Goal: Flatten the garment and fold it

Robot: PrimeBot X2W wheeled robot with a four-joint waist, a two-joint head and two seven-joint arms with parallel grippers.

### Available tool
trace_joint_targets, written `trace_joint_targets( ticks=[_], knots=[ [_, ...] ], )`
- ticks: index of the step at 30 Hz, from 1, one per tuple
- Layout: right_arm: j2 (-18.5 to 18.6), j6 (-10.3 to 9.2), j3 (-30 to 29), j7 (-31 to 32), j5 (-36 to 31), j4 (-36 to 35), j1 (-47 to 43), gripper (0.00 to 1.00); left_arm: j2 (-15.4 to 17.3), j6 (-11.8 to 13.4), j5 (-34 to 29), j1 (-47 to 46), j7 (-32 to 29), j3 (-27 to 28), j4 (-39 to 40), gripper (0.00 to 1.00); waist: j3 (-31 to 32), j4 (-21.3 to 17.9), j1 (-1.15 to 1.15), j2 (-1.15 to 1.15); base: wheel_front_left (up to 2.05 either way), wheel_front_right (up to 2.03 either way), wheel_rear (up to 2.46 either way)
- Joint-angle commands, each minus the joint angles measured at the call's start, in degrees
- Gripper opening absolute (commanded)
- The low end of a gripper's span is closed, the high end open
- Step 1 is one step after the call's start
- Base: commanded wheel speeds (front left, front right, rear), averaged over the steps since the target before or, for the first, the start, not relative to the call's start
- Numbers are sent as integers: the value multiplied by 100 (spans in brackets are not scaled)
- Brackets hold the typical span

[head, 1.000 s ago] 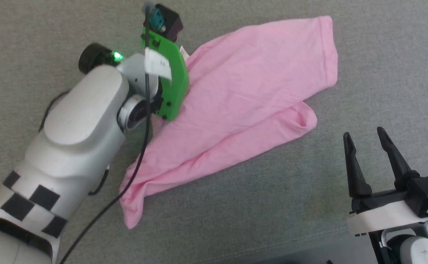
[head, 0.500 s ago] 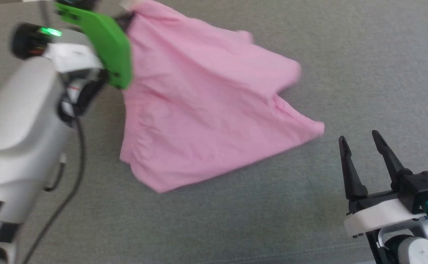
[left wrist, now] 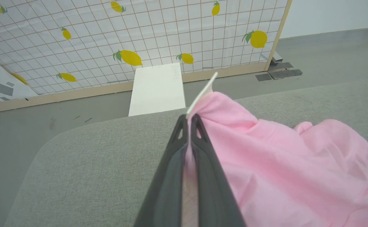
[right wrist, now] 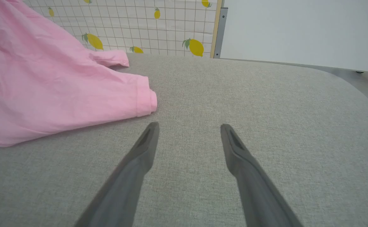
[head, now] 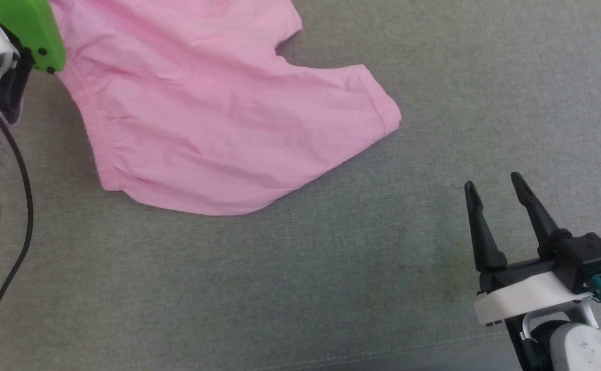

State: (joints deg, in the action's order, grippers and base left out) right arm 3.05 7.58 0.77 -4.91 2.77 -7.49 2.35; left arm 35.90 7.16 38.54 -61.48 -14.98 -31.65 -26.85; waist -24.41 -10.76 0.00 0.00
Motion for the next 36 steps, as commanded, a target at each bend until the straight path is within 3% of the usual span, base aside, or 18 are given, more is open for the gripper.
trace_joint_targets(
  ticks=[1, 6, 12, 17, 21, 33, 36],
  knots=[
    [-17, -9, 30, -43, 35, 35, 102, 100, 2, 47, -81, -58, 184, 18, -94, 100, -128, -99, 0, 0, 0, 0, 0],
    [-17, -9, 60, -12, 17, 101, 127, 100, -149, -212, -66, 123, 340, -168, -397, 100, 3, 15, 0, 0, 0, 0, 0],
    [-17, -9, -4, 97, -62, 117, 115, 100, -335, -503, -23, 349, 1066, -198, -309, 100, 398, 288, 0, 0, 0, 0, 0],
    [-17, -9, -186, 303, -152, 61, -12, 100, -425, -493, -95, 850, 1883, -218, 185, 100, 895, 646, 0, 0, 0, 0, 0],
    [1, -9, -311, 430, -168, 13, -134, 100, -416, -218, -190, 1466, 2331, -244, 711, 100, 1186, 873, 0, 0, 0, 0, 0],
    [129, -9, -342, 729, -33, -46, -500, 100, -291, 1219, -772, 4018, 2918, -510, 2614, 100, 1588, 1336, 0, 0, 0, 0, 0],
    [177, -9, -311, 884, -19, -36, -541, 100, -293, 1453, -886, 4483, 2948, -588, 2910, 100, 1568, 1459, 0, 0, 0, 0, 0]
  ],
)
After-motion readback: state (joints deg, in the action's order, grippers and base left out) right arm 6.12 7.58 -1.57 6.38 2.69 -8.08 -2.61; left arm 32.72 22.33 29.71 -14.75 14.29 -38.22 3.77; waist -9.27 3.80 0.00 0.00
